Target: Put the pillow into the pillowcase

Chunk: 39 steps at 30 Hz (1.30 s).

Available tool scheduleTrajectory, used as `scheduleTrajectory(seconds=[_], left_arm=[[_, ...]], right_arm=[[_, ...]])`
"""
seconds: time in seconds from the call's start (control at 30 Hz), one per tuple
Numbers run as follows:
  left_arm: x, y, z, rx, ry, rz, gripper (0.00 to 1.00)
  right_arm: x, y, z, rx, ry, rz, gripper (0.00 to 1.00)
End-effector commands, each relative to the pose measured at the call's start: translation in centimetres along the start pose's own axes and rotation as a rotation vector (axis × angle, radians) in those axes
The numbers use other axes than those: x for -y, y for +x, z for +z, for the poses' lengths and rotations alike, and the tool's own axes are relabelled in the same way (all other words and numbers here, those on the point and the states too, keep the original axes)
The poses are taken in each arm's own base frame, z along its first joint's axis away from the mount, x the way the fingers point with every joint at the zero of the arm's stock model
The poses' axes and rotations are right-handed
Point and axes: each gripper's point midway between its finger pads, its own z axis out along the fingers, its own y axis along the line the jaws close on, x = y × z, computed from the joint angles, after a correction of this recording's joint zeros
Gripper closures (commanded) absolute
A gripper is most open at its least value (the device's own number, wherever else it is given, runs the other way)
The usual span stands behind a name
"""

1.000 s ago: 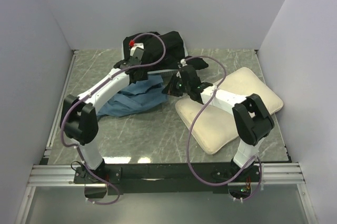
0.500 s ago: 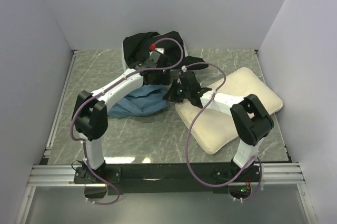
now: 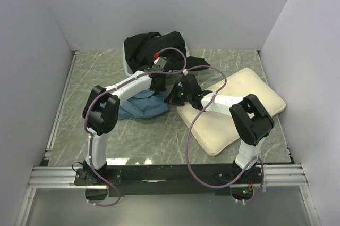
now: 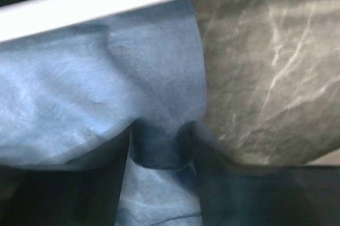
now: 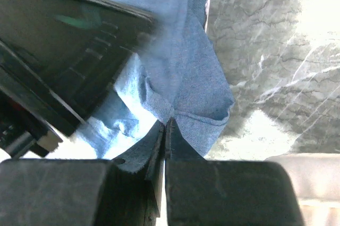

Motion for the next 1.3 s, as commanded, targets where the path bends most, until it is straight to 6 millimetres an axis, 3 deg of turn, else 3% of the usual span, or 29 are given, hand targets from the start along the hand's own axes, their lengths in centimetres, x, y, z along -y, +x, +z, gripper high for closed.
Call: scheduleTrajectory(seconds=[0.0,0.07,0.2,0.3,0.33,0.37,0.4,0.43,0.47,0.5,0.53,0.57,0.6,0.63,0.67,0.7,0.73,0.77,0.8,0.87,0.97,1.1,1.27], left_arm=[[-1.7,-2.3,-1.2,0.090,-0.088,-0.040,0.77],[-2.6,-3.4,-2.6,0.122,-0.092,-0.062,0.90],[-5.1,-5.9,-6.0,0.186,-0.118,-0.115,0.99],[-8.3,-8.1,-9.4,0.248,-0.140,-0.182,0.99],[-9.5,-9.2,-11.9,0.290,-0.129,-0.212,0.99],[-11.7,-10.2,-13.0,0.315,-0.148,-0.252,0.99],[-12.8,-10.9,-14.3,0.336,-0.128,-0.274,0.99],[-14.4,-12.5,-17.6,0.406,-0.109,-0.305,0.99],[-17.8,-13.4,-19.1,0.438,-0.138,-0.366,0.99],[-18.9,-14.1,-20.8,0.465,-0.104,-0.394,0.99],[-20.6,-15.5,-24.5,0.545,-0.079,-0.427,0.99],[-24.1,-15.7,-26.2,0.576,-0.120,-0.483,0.99],[-25.4,-16.1,-28.1,0.613,-0.121,-0.504,0.99],[-26.7,-17.1,-31.7,0.696,-0.125,-0.527,0.99],[-29.3,-17.1,-33.3,0.730,-0.172,-0.566,0.99],[-30.2,-16.9,-34.6,0.746,-0.187,-0.580,0.99],[-31.2,-17.5,-37.2,0.806,-0.206,-0.608,0.99],[-32.9,-17.2,-38.4,0.835,-0.251,-0.645,0.99],[-33.4,-17.2,-39.9,0.869,-0.258,-0.665,0.99],[-34.3,-17.0,-41.0,0.907,-0.239,-0.714,0.99],[-34.8,-16.7,-41.9,0.950,-0.218,-0.778,0.99],[-36.3,-15.3,-41.6,0.952,-0.242,-0.860,0.99],[-37.5,-15.5,-40.9,0.934,-0.190,-0.887,0.99]], right_arm=[[-1.1,-0.4,0.1,0.022,-0.032,-0.013,1.00],[-0.9,-0.6,-0.1,0.028,-0.017,-0.016,1.00],[-0.5,-0.7,-0.5,0.025,0.025,-0.026,1.00],[-0.6,-1.4,-1.7,0.043,0.057,-0.038,1.00],[-1.5,-2.3,-2.8,0.073,0.042,-0.049,1.00],[-1.9,-2.8,-3.5,0.085,0.049,-0.056,1.00],[-1.7,-3.1,-4.3,0.089,0.081,-0.072,1.00],[-2.8,-4.2,-6.1,0.125,0.073,-0.089,1.00],[-3.6,-5.4,-7.3,0.161,0.072,-0.099,1.00],[-3.5,-5.7,-8.5,0.167,0.098,-0.111,1.00],[-4.2,-7.7,-10.9,0.232,0.087,-0.109,1.00],[-5.3,-9.1,-12.4,0.269,0.067,-0.113,1.00],[-5.4,-9.8,-13.9,0.286,0.070,-0.112,1.00],[-6.4,-11.0,-16.2,0.329,0.043,-0.112,1.00],[-7.3,-13.5,-18.5,0.395,0.023,-0.106,1.00],[-7.5,-14.1,-19.9,0.410,0.027,-0.109,1.00],[-8.2,-15.1,-21.9,0.450,0.011,-0.112,1.00],[-9.1,-17.2,-24.4,0.518,0.002,-0.110,1.00],[-9.1,-17.7,-25.5,0.527,0.016,-0.112,1.00],[-10.2,-19.7,-28.6,0.600,0.008,-0.119,1.00],[-10.8,-20.5,-30.7,0.628,0.003,-0.118,1.00],[-10.5,-21.1,-31.5,0.639,-0.014,-0.089,1.00],[-10.6,-21.5,-31.5,0.632,-0.025,-0.077,1.00]])
